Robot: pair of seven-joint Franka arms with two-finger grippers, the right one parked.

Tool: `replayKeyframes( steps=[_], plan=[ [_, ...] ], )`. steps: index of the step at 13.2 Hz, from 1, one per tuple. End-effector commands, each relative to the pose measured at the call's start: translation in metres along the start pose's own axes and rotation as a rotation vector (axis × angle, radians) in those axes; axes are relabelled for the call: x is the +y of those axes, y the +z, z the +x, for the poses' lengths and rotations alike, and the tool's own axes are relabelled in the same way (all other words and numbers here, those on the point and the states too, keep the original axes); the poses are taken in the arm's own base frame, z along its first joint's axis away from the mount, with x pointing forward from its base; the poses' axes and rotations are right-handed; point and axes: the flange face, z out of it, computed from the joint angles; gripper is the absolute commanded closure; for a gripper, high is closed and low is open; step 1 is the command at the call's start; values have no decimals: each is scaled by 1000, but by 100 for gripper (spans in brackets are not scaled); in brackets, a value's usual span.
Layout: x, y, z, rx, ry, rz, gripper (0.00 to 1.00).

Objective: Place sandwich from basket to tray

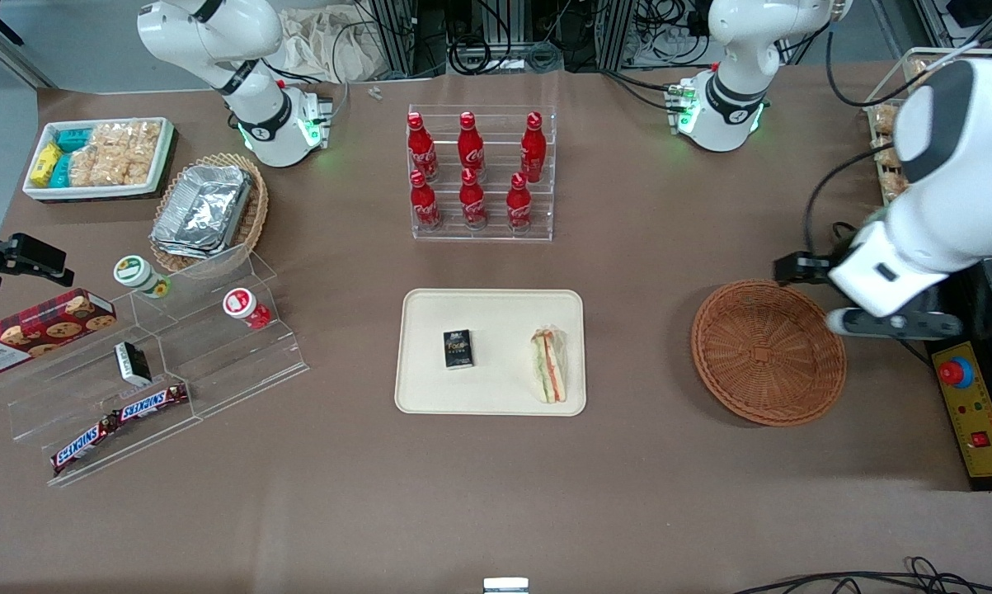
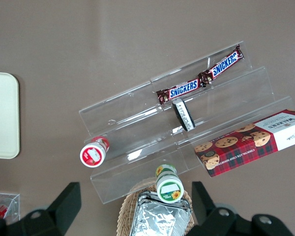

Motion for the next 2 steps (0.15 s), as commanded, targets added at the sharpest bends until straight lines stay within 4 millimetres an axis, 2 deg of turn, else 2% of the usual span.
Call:
replayKeyframes(
  steps=[1, 2],
  plan=[
    [-11, -24, 12, 36, 18, 59, 0],
    [-13, -27, 13, 42, 16, 59, 0]
  ],
)
